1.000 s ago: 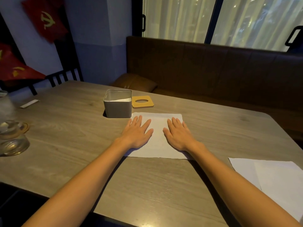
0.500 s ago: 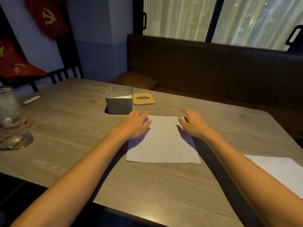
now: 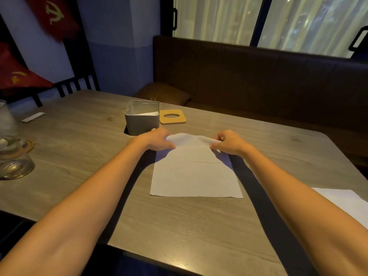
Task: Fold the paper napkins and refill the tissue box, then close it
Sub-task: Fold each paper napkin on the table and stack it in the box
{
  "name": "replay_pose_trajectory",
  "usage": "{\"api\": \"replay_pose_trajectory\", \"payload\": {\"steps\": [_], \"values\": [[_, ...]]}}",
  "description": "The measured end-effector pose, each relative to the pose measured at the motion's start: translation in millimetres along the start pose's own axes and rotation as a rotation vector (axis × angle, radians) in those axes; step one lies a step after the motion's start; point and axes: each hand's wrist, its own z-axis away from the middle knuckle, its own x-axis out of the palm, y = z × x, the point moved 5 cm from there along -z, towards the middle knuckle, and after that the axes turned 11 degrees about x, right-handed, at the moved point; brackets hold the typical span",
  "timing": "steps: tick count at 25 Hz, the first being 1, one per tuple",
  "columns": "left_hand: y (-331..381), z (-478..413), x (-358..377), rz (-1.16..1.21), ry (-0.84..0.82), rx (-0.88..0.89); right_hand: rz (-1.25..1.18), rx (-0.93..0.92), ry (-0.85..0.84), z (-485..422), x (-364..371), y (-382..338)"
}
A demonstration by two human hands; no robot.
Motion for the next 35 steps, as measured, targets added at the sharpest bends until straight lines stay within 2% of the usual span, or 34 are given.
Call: {"api": "replay_pose_trajectory", "payload": {"steps": [4,6,9,14,16,19,24,35], "values": [[11.8,13.8,-14.8,0.280,0.242,0.105,-0.108,-0.085,0.073,18.5,-21.8,-5.1],[18.4,25.9,-23.3,0.294,0.343,0.160,-0.119,-0.137,0.089,29.8,-34.8,-9.7],[23.9,50.8,-23.7,0.328,0.418,0.242,-0.127,-0.221,0.012,51.2,-47.6,-13.3],[23.4,89.5,-8.2,0.373,0.435,0.313,0.013,-0.317,-0.141,85.4,-38.6,-8.6],[22.3,102.3,-4.0,0.357,0.434,0.358,0.089,-0.324,-0.150,93.0,-32.2,-2.8],[20.4,115.9,8.1,0.182,0.414,0.457,0.155,-0.331,-0.143,102.1,-23.9,5.7],[17.6,127.3,25.9,0.006,0.362,0.508,0.214,-0.394,-0.155,119.3,-10.8,14.5],[15.2,125.2,27.4,-0.109,0.359,0.518,0.278,-0.442,-0.159,142.8,-6.1,20.4]]}}
